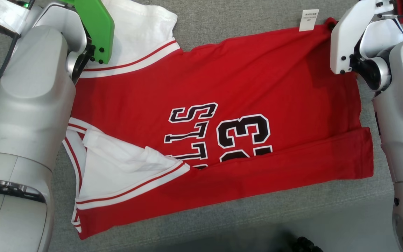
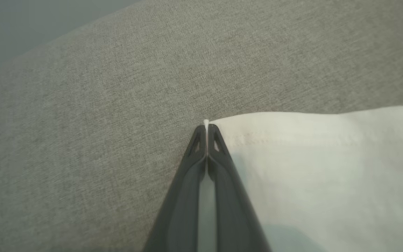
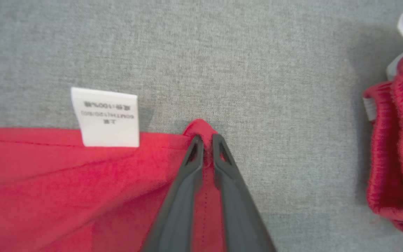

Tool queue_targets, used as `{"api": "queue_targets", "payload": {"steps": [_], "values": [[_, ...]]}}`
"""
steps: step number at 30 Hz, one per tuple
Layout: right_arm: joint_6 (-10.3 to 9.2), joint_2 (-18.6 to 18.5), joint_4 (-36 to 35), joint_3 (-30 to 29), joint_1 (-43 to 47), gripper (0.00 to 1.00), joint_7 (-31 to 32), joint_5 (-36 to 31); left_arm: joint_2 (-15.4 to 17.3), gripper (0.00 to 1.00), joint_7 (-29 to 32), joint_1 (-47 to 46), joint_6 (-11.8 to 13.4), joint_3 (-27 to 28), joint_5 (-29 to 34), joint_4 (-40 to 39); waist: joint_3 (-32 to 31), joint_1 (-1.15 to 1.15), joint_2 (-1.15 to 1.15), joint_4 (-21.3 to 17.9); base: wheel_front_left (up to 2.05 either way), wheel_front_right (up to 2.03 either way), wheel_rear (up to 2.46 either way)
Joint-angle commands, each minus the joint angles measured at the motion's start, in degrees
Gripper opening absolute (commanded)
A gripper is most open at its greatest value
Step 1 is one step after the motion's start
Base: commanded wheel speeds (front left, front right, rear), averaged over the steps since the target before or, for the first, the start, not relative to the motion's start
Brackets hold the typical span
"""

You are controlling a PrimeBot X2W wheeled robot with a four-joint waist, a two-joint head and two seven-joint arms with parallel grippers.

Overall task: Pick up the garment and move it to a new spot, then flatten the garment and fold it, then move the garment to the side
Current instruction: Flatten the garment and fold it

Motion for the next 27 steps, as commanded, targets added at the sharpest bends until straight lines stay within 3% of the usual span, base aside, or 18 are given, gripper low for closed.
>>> {"api": "queue_targets", "payload": {"steps": [1,2,6,14,27], "values": [[-0.09,-0.2,0.59,-0.14,0.82,0.05,0.62,-0.45,0.4,0.0,0.52,1.36,-0.06,-0.44,-0.19,1.55,0.02,0.0,0.0,0.17,0.0,0.0,0.0],[-0.09,-0.14,0.71,-0.15,0.81,0.0,0.72,-0.58,0.4,0.0,0.27,1.26,-0.06,-0.48,-0.23,1.69,0.0,0.0,0.0,0.29,0.0,0.0,0.0],[-0.08,-0.15,0.92,-0.13,0.75,0.0,1.0,-1.03,0.57,0.0,-0.86,1.12,0.4,-0.49,-0.38,2.24,-0.12,0.0,0.0,0.62,0.0,0.0,0.0],[-0.08,0.31,-0.57,-3.97,0.97,0.0,-2.69,-0.31,0.17,0.0,-9.33,1.0,3.1,1.44,-1.88,0.78,-1.54,0.0,0.0,1.73,0.0,0.0,0.0],[-0.08,0.28,-6.99,-12.89,10.1,0.0,-4.84,4.4,-2.71,0.0,-22.33,9.2,2.04,6.74,-9.27,-5.86,-7.88,0.0,0.0,7.22,0.0,0.0,0.0]]}}
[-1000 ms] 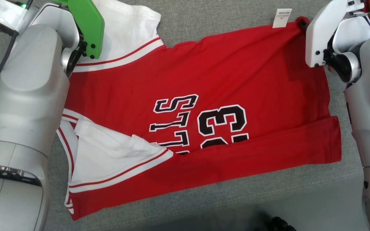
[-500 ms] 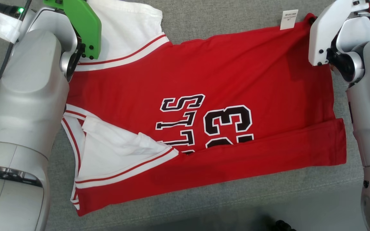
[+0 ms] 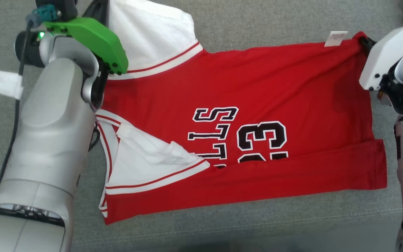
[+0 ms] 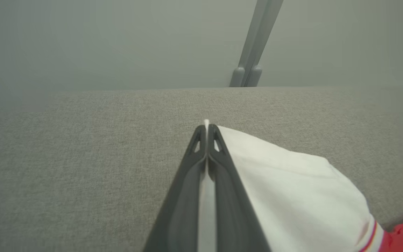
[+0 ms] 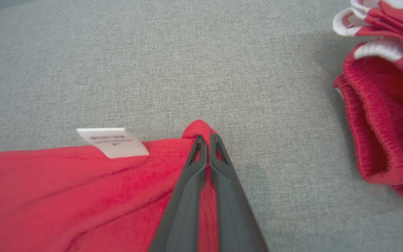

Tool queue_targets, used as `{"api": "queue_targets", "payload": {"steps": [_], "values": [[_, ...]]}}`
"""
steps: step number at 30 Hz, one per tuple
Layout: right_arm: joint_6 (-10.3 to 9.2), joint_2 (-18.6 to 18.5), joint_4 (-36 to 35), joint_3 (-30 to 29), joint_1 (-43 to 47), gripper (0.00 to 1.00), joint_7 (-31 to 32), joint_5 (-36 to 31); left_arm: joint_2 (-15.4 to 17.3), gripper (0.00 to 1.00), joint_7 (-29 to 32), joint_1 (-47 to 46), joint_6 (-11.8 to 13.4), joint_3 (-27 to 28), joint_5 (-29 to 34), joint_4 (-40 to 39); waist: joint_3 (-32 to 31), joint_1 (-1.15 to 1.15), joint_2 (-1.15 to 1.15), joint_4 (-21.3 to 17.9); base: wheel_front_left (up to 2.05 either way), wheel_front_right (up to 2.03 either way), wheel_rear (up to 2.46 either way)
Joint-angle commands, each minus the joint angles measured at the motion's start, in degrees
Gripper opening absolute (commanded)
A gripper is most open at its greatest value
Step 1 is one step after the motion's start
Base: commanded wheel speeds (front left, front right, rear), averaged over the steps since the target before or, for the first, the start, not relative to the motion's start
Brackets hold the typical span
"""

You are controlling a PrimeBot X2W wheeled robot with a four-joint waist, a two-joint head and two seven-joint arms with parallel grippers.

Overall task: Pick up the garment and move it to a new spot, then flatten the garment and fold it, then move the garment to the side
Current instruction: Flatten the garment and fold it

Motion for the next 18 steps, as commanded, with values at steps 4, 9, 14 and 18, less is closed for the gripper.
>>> {"api": "queue_targets", "payload": {"steps": [4,9,14,18], "values": [[-0.07,-0.02,-2.55,-2.84,5.76,0.0,-1.16,1.47,-1.26,0.0,-2.57,8.15,-0.43,1.64,-3.43,-6.56,-5.65,0.0,0.0,3.81,0.0,0.0,0.0],[-0.07,0.52,-4.03,-3.93,11.26,0.0,-2.3,2.53,-0.96,0.0,-1.48,20.84,0.91,1.34,-5.92,-19.23,-10.54,0.0,0.0,5.39,0.0,0.0,0.0],[-0.06,1.11,-5.25,-4.07,15.94,0.0,-3.42,3.55,1.47,0.0,2.28,34.25,4.73,1.1,-7.09,-33.36,-14.34,0.0,0.0,6.06,0.0,0.0,0.0],[-0.06,0.59,-5.85,-4.16,19.23,0.0,-3.38,4.33,3.52,0.0,5.89,44.43,8.73,1.38,-8.47,-44.75,-16.2,0.0,0.0,6.45,0.0,0.0,0.0]]}}
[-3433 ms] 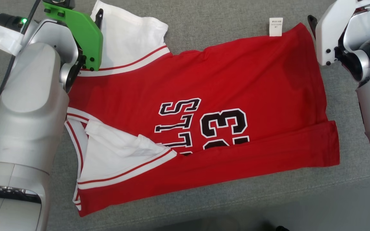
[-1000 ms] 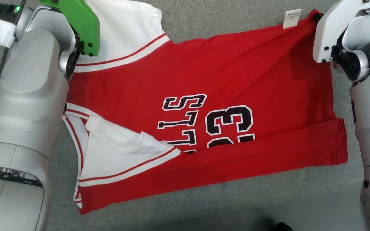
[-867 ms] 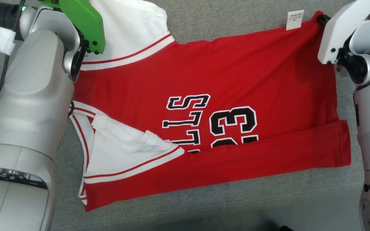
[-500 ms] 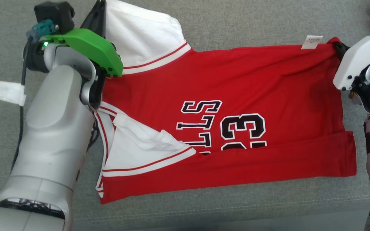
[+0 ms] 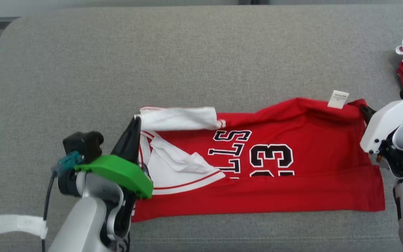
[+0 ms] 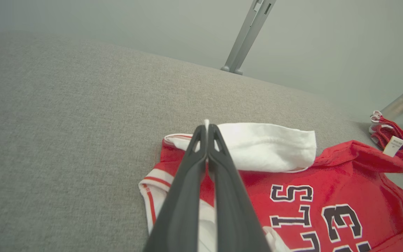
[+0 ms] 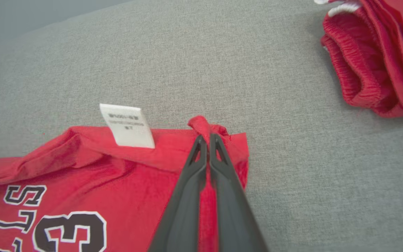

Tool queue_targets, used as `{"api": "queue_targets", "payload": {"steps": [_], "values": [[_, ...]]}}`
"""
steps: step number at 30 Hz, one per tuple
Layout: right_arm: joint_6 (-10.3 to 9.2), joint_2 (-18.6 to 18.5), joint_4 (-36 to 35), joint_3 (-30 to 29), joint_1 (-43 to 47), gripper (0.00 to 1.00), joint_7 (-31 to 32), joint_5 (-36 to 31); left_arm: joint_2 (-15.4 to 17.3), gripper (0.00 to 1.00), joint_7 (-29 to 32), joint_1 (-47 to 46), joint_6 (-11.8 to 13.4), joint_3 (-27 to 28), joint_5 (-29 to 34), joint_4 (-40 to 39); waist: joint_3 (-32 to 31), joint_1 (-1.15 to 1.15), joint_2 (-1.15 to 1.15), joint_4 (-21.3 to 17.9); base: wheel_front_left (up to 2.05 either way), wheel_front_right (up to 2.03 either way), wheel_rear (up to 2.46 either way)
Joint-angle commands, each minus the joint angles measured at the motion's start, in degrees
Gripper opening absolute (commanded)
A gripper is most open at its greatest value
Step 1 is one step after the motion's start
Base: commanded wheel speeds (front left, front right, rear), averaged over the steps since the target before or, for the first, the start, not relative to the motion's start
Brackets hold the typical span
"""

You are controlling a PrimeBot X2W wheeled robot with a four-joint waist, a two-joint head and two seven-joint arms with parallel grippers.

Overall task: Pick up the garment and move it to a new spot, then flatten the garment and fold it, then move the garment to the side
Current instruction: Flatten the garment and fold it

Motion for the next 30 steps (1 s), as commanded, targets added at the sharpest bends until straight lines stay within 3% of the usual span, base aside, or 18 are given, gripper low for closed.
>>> {"api": "queue_targets", "payload": {"steps": [1,9,22,23,24,25,26,30], "values": [[-0.05,-0.77,-0.25,0.08,1.5,0.0,-0.21,0.21,0.71,0.0,1.14,3.28,1.39,0.1,-0.83,-2.93,-2.67,0.0,0.0,1.31,0.0,0.0,0.0],[-0.06,-3.86,1.55,2.15,4.72,0.0,-0.16,-1.73,2.19,0.0,6.34,14.36,5.59,-1.45,-2.07,-13.23,-4.32,0.0,0.0,1.98,0.0,0.0,0.0],[-0.06,-2.69,5.13,1.57,9.4,0.0,-0.12,-2.86,2.8,0.0,8.2,20.38,8.51,-3.59,-1.59,-9.66,-6.48,0.0,0.0,2.43,0.0,0.0,0.0],[-0.06,-2.54,5.24,1.47,9.65,0.29,-0.15,-2.86,3.15,0.0,8.23,20.4,8.7,-3.72,-1.11,-9.08,-6.58,0.0,0.0,2.4,0.0,0.0,0.0],[-0.06,-2.27,5.48,0.98,9.88,1.0,-0.01,-2.67,3.34,0.01,8.26,20.4,8.81,-3.89,-0.82,-8.49,-6.69,0.0,0.0,2.38,0.0,0.0,0.0],[-0.06,-2.07,5.54,0.75,10.15,1.0,0.13,-2.67,3.53,0.47,8.14,20.4,8.98,-4.12,-0.31,-7.93,-6.81,0.0,0.0,2.37,0.0,0.0,0.0],[-0.06,-1.88,5.51,0.57,10.37,1.0,0.24,-2.67,3.82,1.0,8.22,20.35,9.19,-4.43,0.16,-7.19,-6.96,0.0,0.0,2.38,0.0,0.0,0.0],[-0.06,-1.26,4.68,-0.17,11.26,1.0,0.5,-2.47,4.38,1.0,7.97,20.2,9.48,-4.8,1.1,-5.55,-7.6,0.0,0.0,2.51,0.0,0.0,0.0]]}}
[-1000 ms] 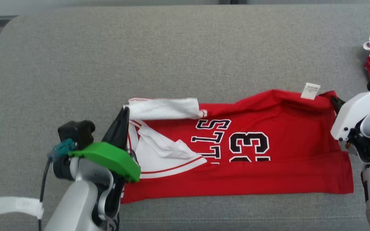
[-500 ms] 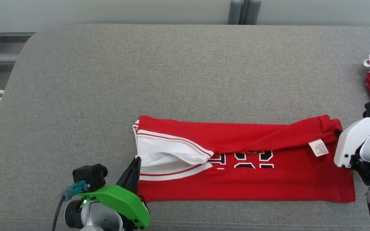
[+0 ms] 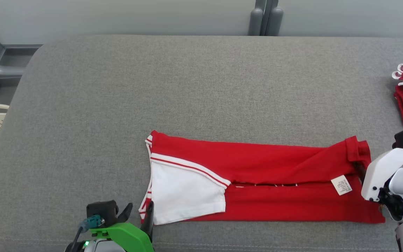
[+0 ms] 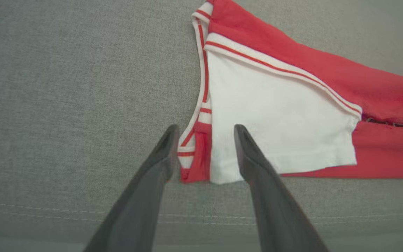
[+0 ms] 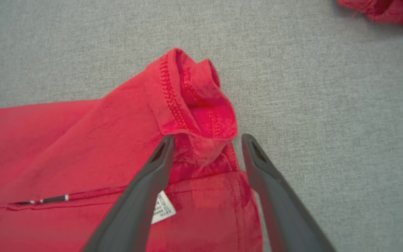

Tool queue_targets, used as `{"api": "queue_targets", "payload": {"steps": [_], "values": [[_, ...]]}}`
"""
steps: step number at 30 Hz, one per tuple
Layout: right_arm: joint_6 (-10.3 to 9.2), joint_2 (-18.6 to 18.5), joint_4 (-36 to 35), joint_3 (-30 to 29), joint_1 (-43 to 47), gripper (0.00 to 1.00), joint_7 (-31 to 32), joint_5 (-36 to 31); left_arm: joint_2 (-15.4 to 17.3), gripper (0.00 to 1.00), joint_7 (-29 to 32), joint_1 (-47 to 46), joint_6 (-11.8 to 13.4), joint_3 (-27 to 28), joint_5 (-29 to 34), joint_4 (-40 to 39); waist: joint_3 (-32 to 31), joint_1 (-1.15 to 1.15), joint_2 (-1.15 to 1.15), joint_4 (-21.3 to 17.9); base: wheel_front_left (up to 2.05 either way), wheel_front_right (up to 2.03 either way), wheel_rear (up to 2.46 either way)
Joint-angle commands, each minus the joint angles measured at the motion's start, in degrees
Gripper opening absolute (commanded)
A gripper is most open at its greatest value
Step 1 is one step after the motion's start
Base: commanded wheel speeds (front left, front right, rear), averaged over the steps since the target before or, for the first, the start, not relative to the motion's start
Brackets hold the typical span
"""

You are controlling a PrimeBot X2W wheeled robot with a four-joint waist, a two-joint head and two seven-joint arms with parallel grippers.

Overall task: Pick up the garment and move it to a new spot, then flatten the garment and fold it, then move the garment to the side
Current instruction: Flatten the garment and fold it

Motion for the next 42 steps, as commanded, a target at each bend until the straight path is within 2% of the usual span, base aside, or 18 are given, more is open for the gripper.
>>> {"api": "queue_targets", "payload": {"steps": [1,6,11,20,24,30,38,42], "values": [[-0.07,0.07,-0.34,-0.25,0.94,1.0,0.29,0.11,0.65,1.0,-0.42,0.29,0.3,0.09,0.41,0.46,-0.43,0.0,0.0,0.11,0.0,0.0,0.0],[-0.07,1.19,-4.04,-2.05,3.77,1.0,-0.38,0.5,1.2,1.0,-2.38,0.3,0.36,0.68,1.12,2.14,-1.75,0.0,0.0,0.25,0.0,0.0,0.0],[-0.06,4.0,-9.32,-4.7,7.11,1.0,-2.61,0.12,2.05,1.0,-7.6,-0.95,-1.09,1.54,2.13,3.39,-3.0,0.0,0.0,0.34,0.0,0.0,0.0],[-0.06,7.97,-15.4,-7.15,12.71,1.0,-13.93,-0.65,2.03,1.0,-19.12,-1.93,-1.49,3.28,4.85,5.53,-5.8,0.0,0.0,0.06,0.0,0.0,0.0],[-0.06,8.29,-14.34,-5.23,14.82,1.0,-20.82,1.75,2.06,1.0,-22.52,-2.11,-1.97,4.16,6.64,5.49,-7.04,0.0,0.0,-0.29,0.0,0.0,0.0],[-0.05,8.24,-10.97,-0.72,16.58,1.0,-31.89,2.64,0.82,1.0,-23.63,-0.79,-3.21,7.76,9.57,3.23,-8.13,0.0,0.0,-0.78,0.0,0.0,0.0],[-0.05,8.22,-6.82,7.76,16.39,1.0,-40.8,1.7,-1.6,1.0,-23.62,3.01,-9.23,14.29,12.64,2.63,-9.26,0.0,0.0,-0.86,0.0,0.0,0.0],[-0.05,8.23,-5.45,10.19,15.6,1.0,-43.69,0.18,-2.59,1.0,-23.64,4.13,-10.64,15.52,14.39,4.58,-10.05,0.0,0.0,-0.46,0.0,0.0,0.0]]}}
